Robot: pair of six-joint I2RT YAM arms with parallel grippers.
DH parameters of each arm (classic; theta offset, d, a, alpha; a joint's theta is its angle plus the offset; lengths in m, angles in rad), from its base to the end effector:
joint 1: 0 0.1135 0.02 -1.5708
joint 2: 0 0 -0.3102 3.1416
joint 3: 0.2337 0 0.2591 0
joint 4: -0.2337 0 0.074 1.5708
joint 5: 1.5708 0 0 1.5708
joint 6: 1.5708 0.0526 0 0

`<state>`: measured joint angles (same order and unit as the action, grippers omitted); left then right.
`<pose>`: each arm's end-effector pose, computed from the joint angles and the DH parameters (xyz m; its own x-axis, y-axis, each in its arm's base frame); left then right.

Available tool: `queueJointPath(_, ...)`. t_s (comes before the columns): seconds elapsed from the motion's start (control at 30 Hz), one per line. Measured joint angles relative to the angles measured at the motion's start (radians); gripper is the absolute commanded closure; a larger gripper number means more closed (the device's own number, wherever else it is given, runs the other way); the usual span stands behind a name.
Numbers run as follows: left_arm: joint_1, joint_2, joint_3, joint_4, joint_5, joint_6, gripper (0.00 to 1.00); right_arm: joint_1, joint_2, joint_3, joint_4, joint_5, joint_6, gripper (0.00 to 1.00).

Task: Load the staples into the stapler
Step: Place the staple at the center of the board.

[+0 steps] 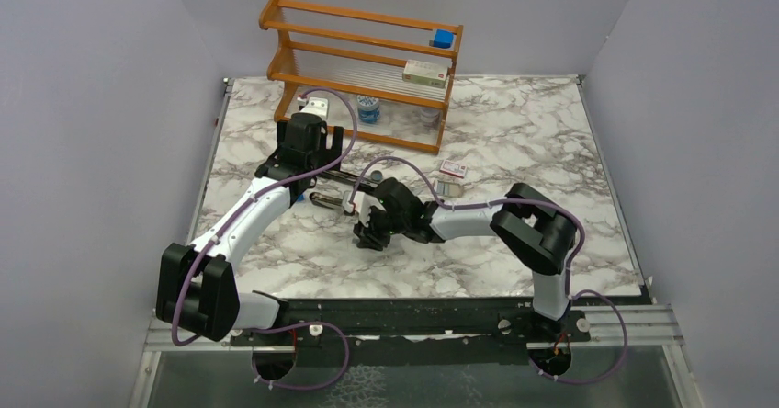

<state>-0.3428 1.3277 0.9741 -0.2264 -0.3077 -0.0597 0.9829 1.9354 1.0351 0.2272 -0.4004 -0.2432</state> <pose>0.2939 -0.0880 0.3156 -0.5201 0.1253 -0.8449 0.0508 0.9920 0.1158 0.2214 0.3692 0.1668 -0.1103 -0.5654 -0.8174 -0.9911 0.1247 0.0476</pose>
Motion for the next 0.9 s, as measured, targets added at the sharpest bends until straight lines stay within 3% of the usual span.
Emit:
queueJointPath(0.2,0.0,0.0,0.0,0.0,0.0,0.0,0.01,0.0,-0.027,-0.03,0.053,-0.002,0.007,0.63)
queueJointPath(0.37,0.0,0.0,0.0,0.0,-0.013,0.0,0.01,0.0,-0.158,-0.124,0.143,-0.041,0.009,0.62)
queueJointPath(0.53,0.0,0.0,0.0,0.0,-0.035,0.0,0.01,0.0,-0.294,-0.134,0.118,-0.156,-0.008,0.61)
queueJointPath(0.77,0.001,-0.008,0.0,0.0,-0.047,0.0,0.01,0.0,-0.354,-0.103,-0.022,-0.077,0.057,0.56)
queueJointPath(0.9,0.002,-0.011,0.0,0.0,-0.047,0.0,0.01,-0.001,-0.373,-0.159,0.011,-0.032,0.069,0.53)
